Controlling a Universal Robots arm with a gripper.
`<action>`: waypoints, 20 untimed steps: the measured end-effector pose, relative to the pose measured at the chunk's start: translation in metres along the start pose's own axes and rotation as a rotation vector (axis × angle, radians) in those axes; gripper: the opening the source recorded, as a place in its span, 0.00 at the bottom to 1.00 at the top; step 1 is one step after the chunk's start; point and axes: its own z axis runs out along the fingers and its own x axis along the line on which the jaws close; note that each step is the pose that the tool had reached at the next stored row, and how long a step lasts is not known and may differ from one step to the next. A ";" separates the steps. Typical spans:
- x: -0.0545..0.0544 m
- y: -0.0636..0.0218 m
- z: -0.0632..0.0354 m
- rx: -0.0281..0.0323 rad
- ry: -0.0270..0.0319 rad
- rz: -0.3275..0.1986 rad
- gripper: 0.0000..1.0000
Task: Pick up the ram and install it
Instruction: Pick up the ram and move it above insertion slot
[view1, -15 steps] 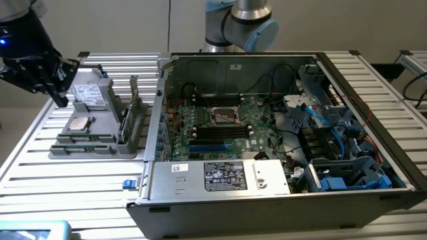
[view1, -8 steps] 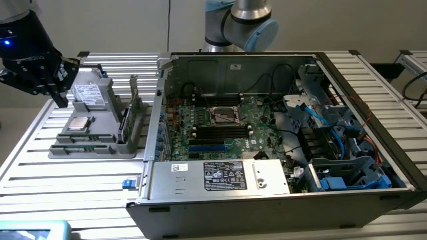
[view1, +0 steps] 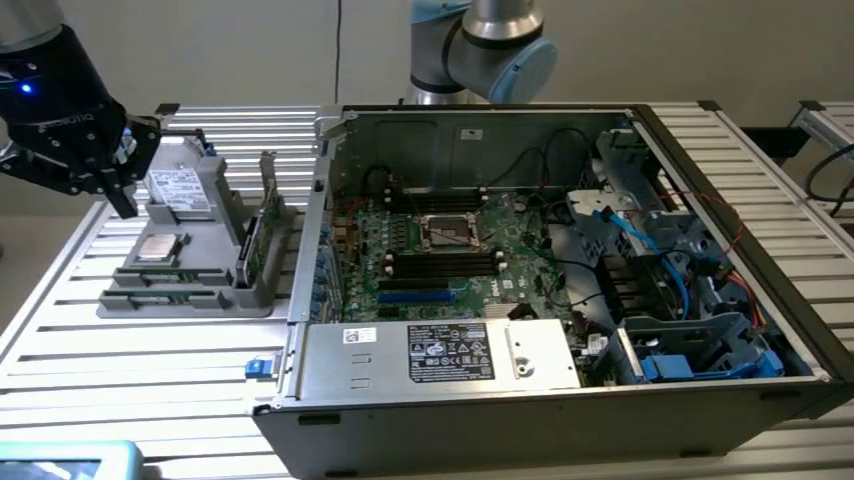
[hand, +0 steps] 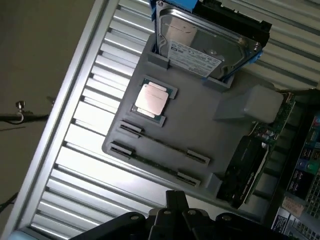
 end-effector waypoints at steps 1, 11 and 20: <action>0.000 0.0000 0.0004 -0.0002 0.0001 -0.019 0.11; 0.000 0.0000 0.0038 -0.0023 0.0017 -0.201 0.11; 0.000 0.0000 0.0056 -0.0040 0.0033 -0.365 0.11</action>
